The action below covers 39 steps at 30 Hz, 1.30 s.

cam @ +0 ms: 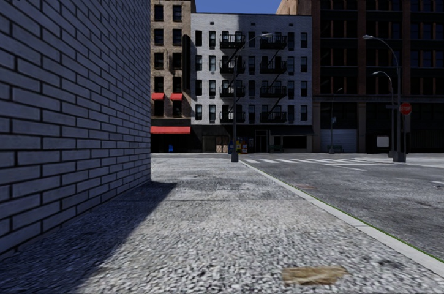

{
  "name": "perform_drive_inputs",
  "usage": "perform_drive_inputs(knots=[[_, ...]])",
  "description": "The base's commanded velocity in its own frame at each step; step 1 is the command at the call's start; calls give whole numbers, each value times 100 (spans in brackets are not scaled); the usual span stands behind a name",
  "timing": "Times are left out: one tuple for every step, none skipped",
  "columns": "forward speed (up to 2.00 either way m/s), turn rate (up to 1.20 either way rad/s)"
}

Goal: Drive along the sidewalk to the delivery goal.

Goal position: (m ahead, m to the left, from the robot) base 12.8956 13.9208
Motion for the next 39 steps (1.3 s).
perform_drive_inputs(knots=[[200, 0], [200, 0], [200, 0], [200, 0], [200, 0], [200, 0], [200, 0], [200, 0], [200, 0], [200, 0], [200, 0], [200, 0], [200, 0], [200, 0], [200, 0], [200, 0], [200, 0], [200, 0], [200, 0], [200, 0], [200, 0], [200, 0], [200, 0], [200, 0], [200, 5], [200, 5], [200, 10], [200, 11], [200, 12], [200, 12], [200, 12], [200, 12], [200, 12], [200, 12], [200, 12], [200, 12], [200, 12], [200, 12], [200, 12]])
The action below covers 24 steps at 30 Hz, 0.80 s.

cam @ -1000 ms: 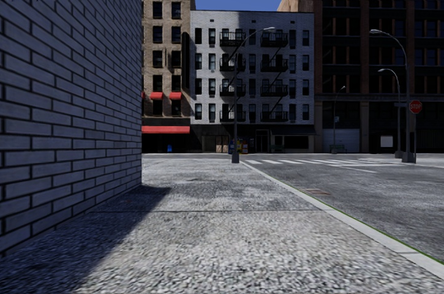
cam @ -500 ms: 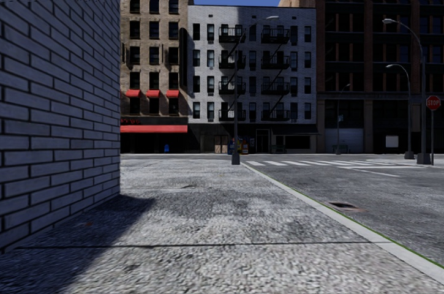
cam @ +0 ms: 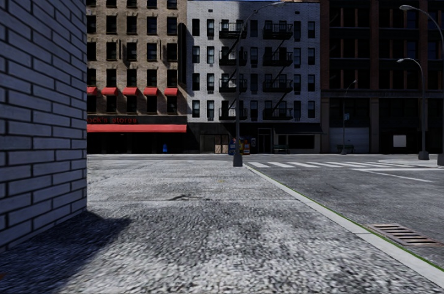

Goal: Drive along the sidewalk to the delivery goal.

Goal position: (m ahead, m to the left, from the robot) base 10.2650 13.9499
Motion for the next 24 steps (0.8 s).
perform_drive_inputs(knots=[[200, 12], [200, 11], [200, 11], [200, 11], [200, 11], [200, 11], [200, 11], [200, 11], [200, 11], [200, 12], [200, 15], [200, 17], [200, 17], [200, 18], [200, 19], [200, 20], [200, 23], [200, 23], [200, 27], [200, 29], [200, 30], [200, 30], [200, 31], [200, 33]])
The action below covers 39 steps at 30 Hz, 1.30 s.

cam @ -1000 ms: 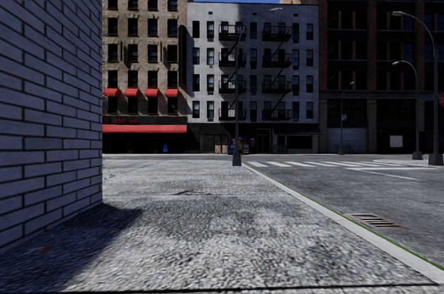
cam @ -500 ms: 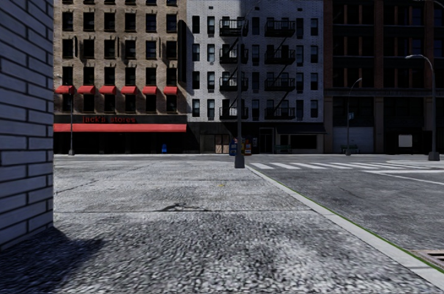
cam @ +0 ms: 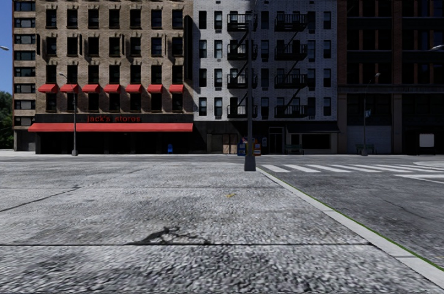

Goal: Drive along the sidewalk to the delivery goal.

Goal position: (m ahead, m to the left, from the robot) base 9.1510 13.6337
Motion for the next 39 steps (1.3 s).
perform_drive_inputs(knots=[[200, 34], [200, 34], [200, 36], [200, 36], [200, 37], [200, 37], [200, 37], [200, 38], [200, 38], [200, 38], [200, 38], [200, 39], [200, 39], [200, 39], [200, 39], [200, 39], [200, 39], [200, 39], [200, 44], [200, 44], [200, 45], [200, 45], [200, 46], [200, 46], [200, 46], [200, 46], [200, 46], [200, 46], [200, 46], [200, 46], [200, 46], [200, 46], [200, 46], [200, 46], [200, 46], [200, 46], [200, 46], [200, 46], [200, 46]])
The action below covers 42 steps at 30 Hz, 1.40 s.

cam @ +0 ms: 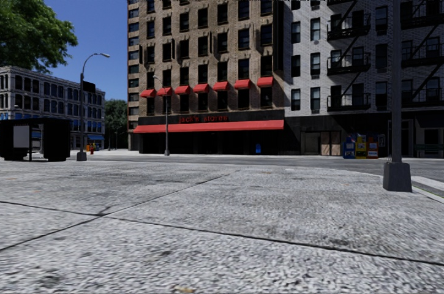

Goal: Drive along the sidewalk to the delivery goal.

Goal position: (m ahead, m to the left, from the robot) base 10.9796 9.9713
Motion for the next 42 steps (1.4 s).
perform_drive_inputs(knots=[[200, 46], [200, 46], [200, 46], [200, 46], [200, 46], [200, 46], [200, 46], [200, 46], [200, 46], [200, 46], [200, 46], [200, 46], [200, 46], [200, 46], [200, 46], [200, 46], [200, 46], [200, 46], [200, 46], [200, 46], [200, 46], [200, 46], [200, 46], [200, 46], [200, 46], [200, 46], [200, 46], [200, 46], [200, 46], [200, 46], [200, 46], [200, 46], [200, 46], [200, 46], [200, 46], [200, 46], [200, 46], [200, 46], [200, 46], [200, 46], [200, 46], [200, 46]])
